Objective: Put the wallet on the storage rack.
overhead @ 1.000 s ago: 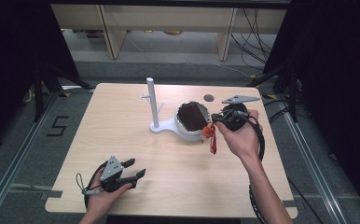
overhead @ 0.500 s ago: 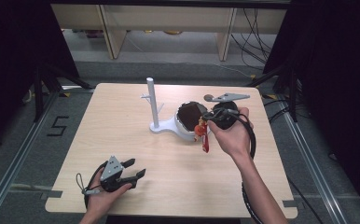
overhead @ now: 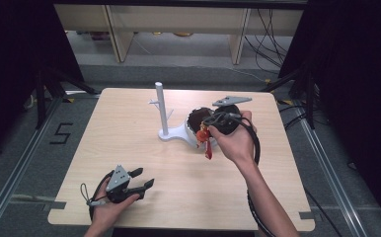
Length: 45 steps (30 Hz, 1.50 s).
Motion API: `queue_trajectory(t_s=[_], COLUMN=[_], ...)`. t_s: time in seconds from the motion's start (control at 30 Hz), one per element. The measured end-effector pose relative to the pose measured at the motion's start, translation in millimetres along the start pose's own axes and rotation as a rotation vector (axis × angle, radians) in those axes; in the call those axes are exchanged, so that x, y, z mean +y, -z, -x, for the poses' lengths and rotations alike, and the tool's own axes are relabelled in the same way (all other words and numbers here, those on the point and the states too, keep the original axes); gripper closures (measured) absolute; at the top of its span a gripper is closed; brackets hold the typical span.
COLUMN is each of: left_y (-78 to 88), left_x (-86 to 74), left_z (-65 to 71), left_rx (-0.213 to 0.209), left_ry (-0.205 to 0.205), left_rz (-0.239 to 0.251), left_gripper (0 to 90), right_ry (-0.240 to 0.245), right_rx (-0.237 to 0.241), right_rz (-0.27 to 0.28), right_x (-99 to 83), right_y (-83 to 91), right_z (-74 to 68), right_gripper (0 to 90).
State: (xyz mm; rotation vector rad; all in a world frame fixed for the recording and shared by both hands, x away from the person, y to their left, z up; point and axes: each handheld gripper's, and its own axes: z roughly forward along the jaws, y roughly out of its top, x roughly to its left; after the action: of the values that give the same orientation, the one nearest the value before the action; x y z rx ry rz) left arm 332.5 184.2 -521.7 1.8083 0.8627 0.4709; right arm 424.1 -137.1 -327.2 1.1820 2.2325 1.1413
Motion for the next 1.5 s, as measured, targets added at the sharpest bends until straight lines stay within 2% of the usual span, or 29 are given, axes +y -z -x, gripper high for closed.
queue_trajectory(t_s=[0.03,0.07,0.13,0.17,0.33,0.37,0.47,0.53,0.6,0.73,0.77,0.83,0.93,1.0,1.03,1.1,1.13,1.17,1.23,1.27,1.3,1.33,1.43,1.5], left_y=[0.0,0.0,0.0,0.0,0.6,0.2,-0.6,0.3,0.5,0.0,0.0,-0.1,-0.1,-0.1,-0.1,-0.9,-0.6,-0.9,-0.9,-0.8,-0.8,-0.8,-0.8,-0.8], left_x=[0.0,0.0,0.0,0.0,0.3,0.1,-0.3,0.1,0.2,0.1,0.1,0.0,0.0,0.0,0.0,-0.3,-0.1,-0.3,-0.3,-0.3,-0.3,-0.3,-0.3,-0.3], left_z=[0.0,0.0,0.0,0.0,0.0,0.0,-0.2,-0.1,0.1,0.0,0.0,0.1,0.1,0.1,0.1,-0.1,-0.1,0.0,0.1,0.0,0.0,0.0,0.0,0.0], left_rx=[0.000,0.000,0.000,0.000,0.003,0.002,-0.006,0.001,0.002,-0.001,-0.001,-0.002,-0.002,-0.002,-0.002,-0.011,-0.011,-0.012,-0.012,-0.012,-0.013,-0.012,-0.013,-0.013], left_ry=[0.000,0.001,0.001,0.001,-0.001,0.000,0.004,0.001,0.000,0.000,0.000,0.000,0.000,0.000,0.000,0.002,0.001,0.002,0.001,0.000,0.001,0.001,0.000,0.000], left_rz=[0.000,0.000,0.000,0.000,-0.007,-0.003,0.008,-0.003,-0.005,-0.001,-0.001,0.001,0.000,0.000,0.000,0.008,0.002,0.006,0.006,0.006,0.006,0.006,0.006,0.006], left_gripper=[37.9,37.9,37.9,37.9,37.9,37.9,37.9,37.9,37.9,37.9,37.9,37.9,37.9,37.9,37.9,37.9,37.9,37.9,37.9,37.9,37.9,37.9,37.9,37.9], right_ry=[0.044,0.004,0.023,0.012,0.025,0.026,0.021,0.033,0.020,0.044,0.030,0.059,0.043,0.074,0.052,0.064,0.046,0.064,0.057,0.072,0.058,0.052,0.075,0.066], right_rx=[-0.002,0.007,0.007,0.003,0.012,0.012,0.020,0.020,0.027,0.026,0.035,0.032,0.041,0.037,0.043,0.047,0.045,0.044,0.049,0.043,0.045,0.050,0.049,0.055], right_rz=[0.012,-0.002,0.008,0.006,0.010,0.026,0.013,0.015,0.010,0.020,0.013,0.023,0.018,0.031,0.029,0.033,0.029,0.031,0.031,0.038,0.048,0.031,0.042,0.038], right_x=[0.7,1.2,2.2,2.9,5.6,6.0,8.9,10.6,12.5,16.5,17.4,19.1,21.0,22.1,22.2,23.5,23.8,24.5,25.7,26.1,26.4,27.5,29.7,31.7], right_y=[-1.6,-1.5,-3.4,-4.1,-8.3,-10.5,-12.4,-14.6,-16.2,-20.4,-21.0,-23.6,-26.1,-29.0,-30.0,-32.0,-32.6,-33.2,-34.6,-36.1,-37.8,-37.4,-40.4,-41.0], right_z=[1.9,-1.2,-0.8,-1.5,-3.6,-4.2,-7.0,-8.2,-10.7,-12.2,-14.1,-14.1,-17.2,-16.7,-18.5,-18.8,-20.6,-19.8,-21.2,-21.0,-22.7,-24.0,-25.0,-26.4], right_gripper=[89.7,89.7,89.7,89.7,89.7,89.7,89.7,89.7,89.7,89.7,89.7,89.7,89.7,89.7,89.7,89.7,89.7,89.7,89.7,89.7,89.7,89.7,89.7,89.7])
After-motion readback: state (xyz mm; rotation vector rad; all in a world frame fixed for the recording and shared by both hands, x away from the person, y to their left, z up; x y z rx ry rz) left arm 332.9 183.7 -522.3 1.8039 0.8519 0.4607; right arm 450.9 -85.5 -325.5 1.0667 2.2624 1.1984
